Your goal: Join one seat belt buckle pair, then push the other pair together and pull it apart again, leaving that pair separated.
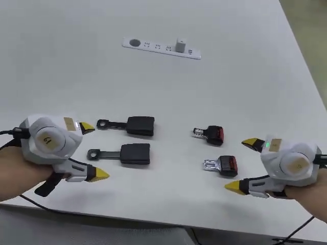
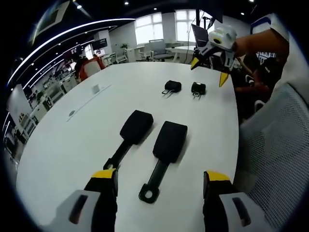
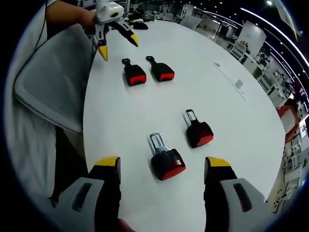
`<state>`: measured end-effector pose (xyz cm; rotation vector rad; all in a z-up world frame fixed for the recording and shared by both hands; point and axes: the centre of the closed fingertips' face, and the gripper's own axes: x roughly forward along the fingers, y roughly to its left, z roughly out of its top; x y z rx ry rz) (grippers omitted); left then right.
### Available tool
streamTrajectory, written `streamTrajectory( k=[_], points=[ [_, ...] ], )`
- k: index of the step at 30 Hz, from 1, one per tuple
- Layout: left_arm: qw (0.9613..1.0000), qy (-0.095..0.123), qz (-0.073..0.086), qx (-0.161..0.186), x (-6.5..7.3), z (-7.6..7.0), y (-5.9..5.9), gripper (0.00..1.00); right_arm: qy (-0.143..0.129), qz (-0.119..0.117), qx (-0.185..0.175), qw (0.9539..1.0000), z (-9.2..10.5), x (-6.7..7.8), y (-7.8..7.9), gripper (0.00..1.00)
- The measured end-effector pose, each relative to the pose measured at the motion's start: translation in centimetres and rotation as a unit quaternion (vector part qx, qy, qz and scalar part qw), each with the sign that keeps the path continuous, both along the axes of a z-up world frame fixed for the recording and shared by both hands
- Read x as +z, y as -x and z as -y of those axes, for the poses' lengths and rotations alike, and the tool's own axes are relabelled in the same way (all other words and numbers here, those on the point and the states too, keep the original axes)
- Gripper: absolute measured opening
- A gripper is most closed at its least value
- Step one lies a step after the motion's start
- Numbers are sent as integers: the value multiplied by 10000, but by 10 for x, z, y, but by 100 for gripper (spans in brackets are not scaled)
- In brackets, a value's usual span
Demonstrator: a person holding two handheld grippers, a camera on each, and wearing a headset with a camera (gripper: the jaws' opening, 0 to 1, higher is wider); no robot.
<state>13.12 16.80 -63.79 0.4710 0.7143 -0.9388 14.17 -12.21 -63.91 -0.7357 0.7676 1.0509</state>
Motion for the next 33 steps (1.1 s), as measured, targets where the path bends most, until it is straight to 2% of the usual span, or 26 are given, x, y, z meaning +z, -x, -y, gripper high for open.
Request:
streamTrajectory(
  k=[5, 9, 11, 14, 16, 18, 22, 26, 33],
  points=[
    [9998, -100, -68, -132, -6, 9, -4, 72, 112, -96, 233, 9996, 2, -8, 0, 64],
    [9996, -132, -87, -226, -9, 15, -8, 70, 107, -85, 321, 9994, 5, -14, -6, 62],
    [9994, -123, -151, -277, -11, 19, -9, 68, 123, -107, 353, 9992, 8, -18, -10, 62],
    [9988, -123, -223, -428, -14, 27, -9, 63, 157, -166, 443, 9988, 8, -17, -8, 58],
    [9984, -165, -226, -489, -17, 31, -10, 61, 170, -202, 455, 9986, 9, -18, -10, 56],
    [9981, -203, -154, -552, -16, 35, -13, 58, 179, -250, 522, 9982, 10, -21, -11, 53],
    [9970, -262, -183, -706, -19, 40, -19, 56, 242, -307, 678, 9969, 9, -24, -13, 51],
    [9945, -330, -356, -931, -23, 47, -19, 48, 288, -423, 828, 9952, 7, -30, -12, 49],
    [9918, -405, -489, -1113, -29, 53, -17, 47, 368, -613, 1041, 9920, 7, -39, -11, 43]
  ],
)
